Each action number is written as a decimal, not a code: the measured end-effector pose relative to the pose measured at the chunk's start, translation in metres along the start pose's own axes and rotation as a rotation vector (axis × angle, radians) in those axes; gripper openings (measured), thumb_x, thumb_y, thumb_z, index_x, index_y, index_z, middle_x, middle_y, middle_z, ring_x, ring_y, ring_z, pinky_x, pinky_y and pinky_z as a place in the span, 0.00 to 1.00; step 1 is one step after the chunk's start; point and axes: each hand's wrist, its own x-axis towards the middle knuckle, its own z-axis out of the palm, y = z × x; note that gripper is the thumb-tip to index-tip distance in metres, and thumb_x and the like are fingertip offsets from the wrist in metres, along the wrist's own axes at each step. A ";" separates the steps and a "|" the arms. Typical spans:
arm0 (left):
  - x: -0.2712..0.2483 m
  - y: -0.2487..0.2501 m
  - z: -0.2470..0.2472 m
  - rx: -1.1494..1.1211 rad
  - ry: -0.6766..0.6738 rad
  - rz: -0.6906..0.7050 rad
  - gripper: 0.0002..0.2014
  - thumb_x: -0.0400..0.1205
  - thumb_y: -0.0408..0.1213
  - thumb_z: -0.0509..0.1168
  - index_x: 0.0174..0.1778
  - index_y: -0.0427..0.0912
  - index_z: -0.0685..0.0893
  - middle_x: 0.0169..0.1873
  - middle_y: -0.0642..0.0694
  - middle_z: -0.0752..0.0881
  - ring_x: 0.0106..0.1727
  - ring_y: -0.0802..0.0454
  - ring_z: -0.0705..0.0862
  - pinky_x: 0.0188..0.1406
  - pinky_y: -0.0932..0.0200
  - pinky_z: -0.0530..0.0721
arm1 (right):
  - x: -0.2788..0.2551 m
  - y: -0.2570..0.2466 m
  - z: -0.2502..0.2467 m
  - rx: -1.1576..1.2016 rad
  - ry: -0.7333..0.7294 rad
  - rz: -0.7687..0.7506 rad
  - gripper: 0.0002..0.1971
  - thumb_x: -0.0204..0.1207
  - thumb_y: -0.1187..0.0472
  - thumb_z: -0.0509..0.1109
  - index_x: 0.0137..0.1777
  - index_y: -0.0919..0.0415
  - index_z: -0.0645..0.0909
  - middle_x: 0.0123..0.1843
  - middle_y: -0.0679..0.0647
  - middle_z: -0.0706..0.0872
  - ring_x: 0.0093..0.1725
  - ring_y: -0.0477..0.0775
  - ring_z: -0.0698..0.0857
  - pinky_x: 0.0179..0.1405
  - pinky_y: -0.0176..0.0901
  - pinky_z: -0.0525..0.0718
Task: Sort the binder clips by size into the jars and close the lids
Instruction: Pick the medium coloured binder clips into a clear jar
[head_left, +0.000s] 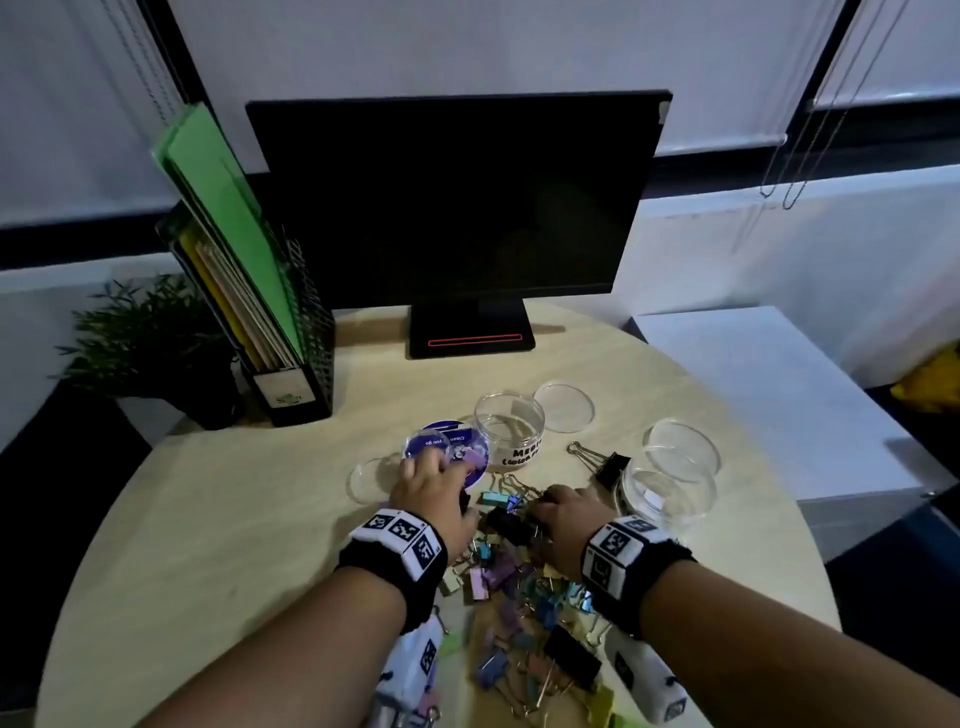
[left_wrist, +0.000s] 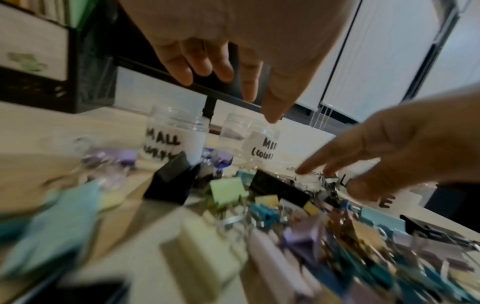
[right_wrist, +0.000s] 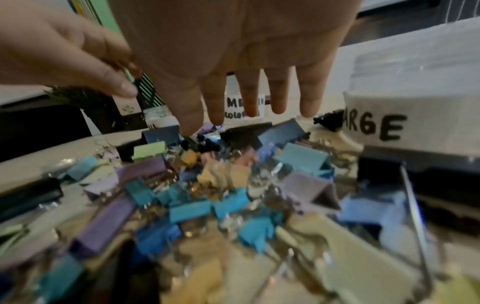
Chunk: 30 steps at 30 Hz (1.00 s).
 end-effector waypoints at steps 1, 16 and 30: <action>0.005 0.003 -0.001 0.029 0.044 0.024 0.22 0.76 0.47 0.65 0.67 0.59 0.72 0.61 0.50 0.68 0.64 0.47 0.64 0.61 0.56 0.69 | 0.001 0.003 0.004 0.010 -0.014 0.001 0.24 0.79 0.46 0.60 0.76 0.39 0.63 0.78 0.52 0.65 0.73 0.63 0.65 0.71 0.61 0.71; 0.068 0.012 0.006 -0.057 -0.036 0.101 0.33 0.78 0.36 0.65 0.78 0.53 0.61 0.77 0.49 0.60 0.73 0.43 0.69 0.71 0.51 0.72 | 0.005 0.030 0.028 -0.033 -0.046 0.030 0.36 0.76 0.58 0.63 0.80 0.40 0.50 0.84 0.49 0.42 0.83 0.59 0.44 0.78 0.61 0.62; 0.068 0.013 0.017 -0.050 -0.125 0.177 0.11 0.83 0.40 0.62 0.59 0.45 0.81 0.61 0.48 0.77 0.58 0.49 0.79 0.56 0.57 0.76 | 0.001 0.035 0.029 -0.020 -0.072 0.045 0.41 0.76 0.64 0.63 0.80 0.39 0.44 0.84 0.47 0.37 0.83 0.57 0.40 0.79 0.62 0.59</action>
